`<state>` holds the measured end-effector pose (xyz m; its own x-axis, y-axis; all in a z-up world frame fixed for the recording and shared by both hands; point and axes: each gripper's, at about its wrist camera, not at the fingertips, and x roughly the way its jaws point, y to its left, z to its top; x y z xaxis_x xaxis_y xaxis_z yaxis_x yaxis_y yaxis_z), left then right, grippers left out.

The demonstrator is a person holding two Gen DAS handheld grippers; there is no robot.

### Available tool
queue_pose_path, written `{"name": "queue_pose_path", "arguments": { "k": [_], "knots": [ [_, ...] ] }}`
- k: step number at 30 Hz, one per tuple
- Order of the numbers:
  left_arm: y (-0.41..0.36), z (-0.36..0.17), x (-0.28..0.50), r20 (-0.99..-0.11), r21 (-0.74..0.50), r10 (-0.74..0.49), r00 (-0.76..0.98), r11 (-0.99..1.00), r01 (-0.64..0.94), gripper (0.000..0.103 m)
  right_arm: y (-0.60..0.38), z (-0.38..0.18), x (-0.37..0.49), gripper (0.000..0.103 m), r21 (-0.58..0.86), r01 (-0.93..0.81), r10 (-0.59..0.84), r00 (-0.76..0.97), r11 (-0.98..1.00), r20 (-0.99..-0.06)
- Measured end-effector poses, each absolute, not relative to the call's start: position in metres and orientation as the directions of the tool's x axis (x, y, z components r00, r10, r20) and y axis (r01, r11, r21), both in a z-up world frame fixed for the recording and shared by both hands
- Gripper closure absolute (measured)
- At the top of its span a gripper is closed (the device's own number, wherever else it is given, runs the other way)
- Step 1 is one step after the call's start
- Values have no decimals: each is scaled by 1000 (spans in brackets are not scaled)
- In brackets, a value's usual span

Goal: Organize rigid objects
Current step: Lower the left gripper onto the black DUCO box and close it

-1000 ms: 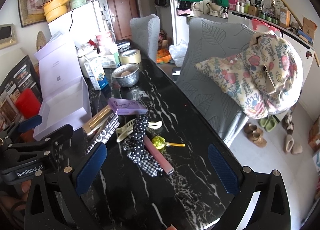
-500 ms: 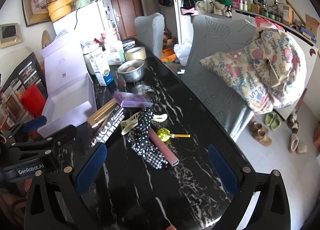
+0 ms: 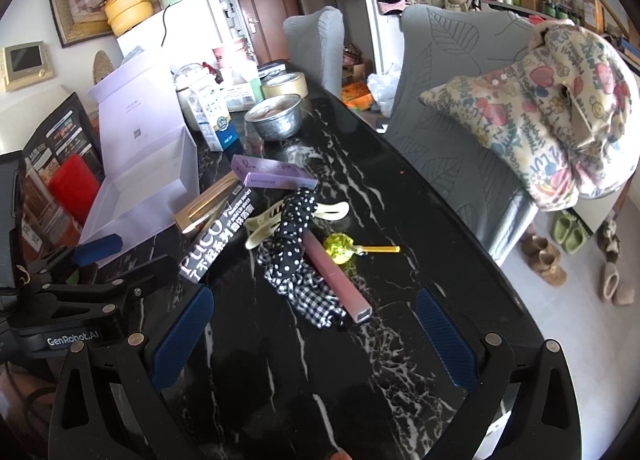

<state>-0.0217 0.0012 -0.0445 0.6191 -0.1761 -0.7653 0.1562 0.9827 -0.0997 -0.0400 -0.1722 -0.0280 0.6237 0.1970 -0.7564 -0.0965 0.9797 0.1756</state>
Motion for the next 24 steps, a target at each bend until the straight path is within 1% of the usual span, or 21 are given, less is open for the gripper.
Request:
{"name": "queue_pose_path", "arguments": {
  "k": [1, 3, 6, 9, 12, 17, 19, 20, 21, 24],
  "knots": [
    [2, -48, -20, -768, -107, -180, 615, 982, 154, 7, -173, -31, -39, 0, 183, -98, 203, 620, 978, -758],
    [2, -56, -14, -780, -118, -186, 597, 981, 152, 13, -175, -36, -37, 0, 194, -99, 214, 615, 976, -759],
    [2, -66, -5, -790, -141, -200, 579, 979, 146, 14, -177, -41, -33, 0, 203, -102, 223, 608, 974, -762],
    [2, -74, 3, -800, -158, -213, 561, 977, 145, 25, -179, -44, -31, 0, 209, -107, 230, 605, 972, -762],
    [0, -81, 8, -813, -157, -210, 542, 977, 144, 27, -182, -46, -27, 0, 212, -105, 231, 603, 972, -764],
    [-2, -89, 13, -826, -144, -194, 529, 980, 135, 45, -187, -51, -20, 0, 211, -91, 223, 592, 973, -774],
    [-3, -92, 15, -835, -136, -183, 520, 983, 127, 59, -188, -52, -18, 0, 207, -89, 219, 590, 974, -777],
    [-2, -93, 15, -836, -134, -181, 518, 983, 128, 64, -188, -53, -17, 0, 206, -88, 218, 589, 975, -778],
    [-2, -94, 14, -835, -131, -180, 519, 983, 129, 73, -188, -53, -16, 0, 205, -87, 216, 589, 975, -779],
    [-4, -93, 10, -830, -112, -171, 531, 984, 141, 78, -189, -54, -15, 0, 201, -85, 212, 588, 976, -781]
  ]
}}
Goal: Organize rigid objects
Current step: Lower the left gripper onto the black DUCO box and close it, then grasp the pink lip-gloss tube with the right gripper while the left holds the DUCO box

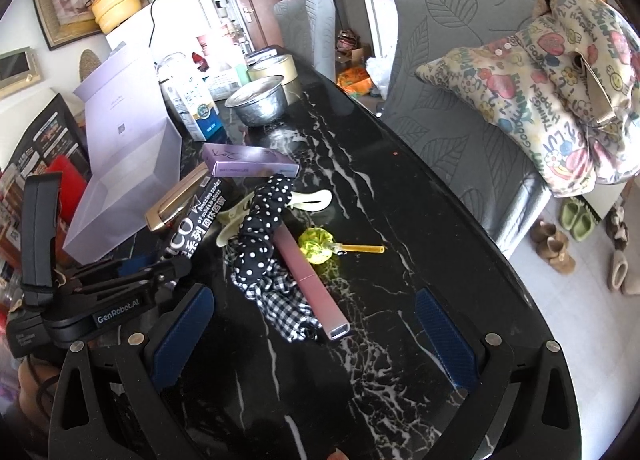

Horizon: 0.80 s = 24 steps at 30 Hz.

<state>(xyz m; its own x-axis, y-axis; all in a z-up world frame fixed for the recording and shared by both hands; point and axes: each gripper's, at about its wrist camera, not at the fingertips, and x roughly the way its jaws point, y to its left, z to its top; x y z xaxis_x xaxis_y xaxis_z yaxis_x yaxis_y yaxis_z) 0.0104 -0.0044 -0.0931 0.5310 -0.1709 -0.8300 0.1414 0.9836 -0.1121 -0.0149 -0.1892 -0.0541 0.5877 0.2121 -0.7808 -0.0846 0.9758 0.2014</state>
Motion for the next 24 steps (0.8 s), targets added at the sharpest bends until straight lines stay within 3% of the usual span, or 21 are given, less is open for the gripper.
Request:
{"name": "queue_pose_path", "arguments": {
  "k": [7, 9, 16, 21, 24],
  "knots": [
    [-5, -83, -3, -821, -118, -192, 537, 979, 169, 83, -192, -59, -14, 3, 212, -84, 221, 579, 974, -785],
    [-3, -80, -7, -821, -122, -197, 536, 977, 173, 84, -192, -59, -15, 12, 218, -88, 228, 583, 972, -780],
    [4, -78, -23, -826, -133, -212, 523, 974, 185, 84, -187, -67, -8, 32, 221, -126, 253, 563, 967, -787],
    [10, -82, -29, -821, -159, -240, 518, 968, 196, 84, -182, -75, 1, 69, 226, -148, 270, 548, 963, -792],
    [13, -79, -29, -795, -190, -268, 544, 962, 196, 84, -181, -77, 5, 74, 225, -158, 275, 542, 962, -794]
  ]
}}
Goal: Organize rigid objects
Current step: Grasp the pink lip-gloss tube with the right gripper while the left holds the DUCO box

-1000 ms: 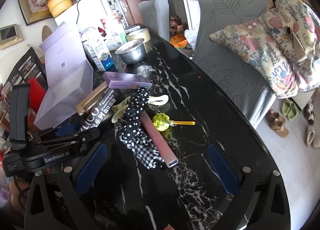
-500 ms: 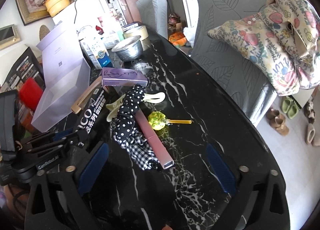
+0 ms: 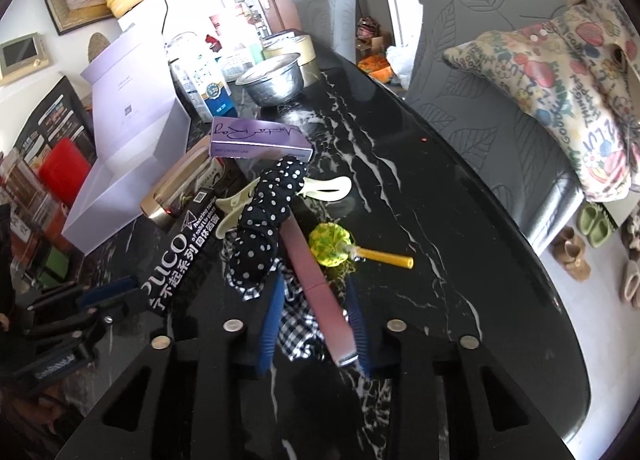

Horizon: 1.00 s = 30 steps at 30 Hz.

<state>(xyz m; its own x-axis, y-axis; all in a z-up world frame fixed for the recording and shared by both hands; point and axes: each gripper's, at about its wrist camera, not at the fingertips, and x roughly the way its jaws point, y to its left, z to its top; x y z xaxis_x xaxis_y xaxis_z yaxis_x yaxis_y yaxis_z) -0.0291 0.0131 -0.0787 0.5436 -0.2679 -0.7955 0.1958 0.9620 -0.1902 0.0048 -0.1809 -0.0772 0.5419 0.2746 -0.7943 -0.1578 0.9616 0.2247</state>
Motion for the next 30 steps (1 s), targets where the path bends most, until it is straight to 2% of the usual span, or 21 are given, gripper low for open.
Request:
{"name": "queue_pose_path", "arguments": {
  "k": [16, 23, 26, 30],
  "knots": [
    [-11, -78, 9, -789, -110, -240, 565, 961, 254, 84, -178, -89, 23, 74, 263, -221, 339, 486, 939, -806],
    [-4, -81, 11, -812, -111, -217, 542, 968, 223, 84, -179, -85, 19, 88, 274, -236, 358, 489, 932, -796],
    [-1, -100, 21, -869, -131, -206, 450, 973, 190, 84, -179, -85, 15, 88, 282, -233, 363, 490, 931, -793],
    [0, -100, 19, -854, -160, -233, 465, 968, 192, 83, -182, -84, 8, 88, 284, -223, 359, 491, 933, -794]
  ]
}}
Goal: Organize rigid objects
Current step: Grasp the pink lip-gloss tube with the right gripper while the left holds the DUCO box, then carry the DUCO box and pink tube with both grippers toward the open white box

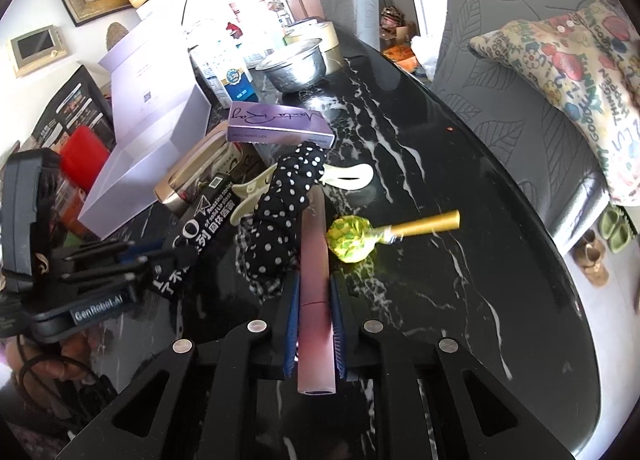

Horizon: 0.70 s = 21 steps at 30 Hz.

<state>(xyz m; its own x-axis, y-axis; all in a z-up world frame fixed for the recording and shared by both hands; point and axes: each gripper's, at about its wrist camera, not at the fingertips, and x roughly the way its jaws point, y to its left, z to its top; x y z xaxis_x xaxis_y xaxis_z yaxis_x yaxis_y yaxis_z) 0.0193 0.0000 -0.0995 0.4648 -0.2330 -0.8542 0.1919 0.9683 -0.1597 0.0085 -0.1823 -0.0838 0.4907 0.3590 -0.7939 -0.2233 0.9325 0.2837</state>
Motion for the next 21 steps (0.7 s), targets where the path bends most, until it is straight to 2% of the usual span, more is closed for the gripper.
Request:
{"name": "queue_pose_path", "arguments": {
  "k": [9, 12, 15, 21],
  "knots": [
    [-19, -101, 24, -845, -64, -172, 506, 972, 224, 83, -190, -81, -10, 88, 273, -203, 339, 495, 940, -800],
    [-13, -103, 22, -822, -95, -189, 537, 976, 198, 83, -190, -81, -14, 88, 269, -210, 340, 491, 940, -802],
    [-14, -102, 20, -825, -71, -173, 538, 976, 204, 83, -189, -83, -11, 88, 266, -211, 337, 482, 941, -809],
    [-10, -101, 16, -830, -109, -205, 519, 972, 209, 84, -190, -85, 0, 88, 290, -206, 355, 486, 935, -799]
  ]
}}
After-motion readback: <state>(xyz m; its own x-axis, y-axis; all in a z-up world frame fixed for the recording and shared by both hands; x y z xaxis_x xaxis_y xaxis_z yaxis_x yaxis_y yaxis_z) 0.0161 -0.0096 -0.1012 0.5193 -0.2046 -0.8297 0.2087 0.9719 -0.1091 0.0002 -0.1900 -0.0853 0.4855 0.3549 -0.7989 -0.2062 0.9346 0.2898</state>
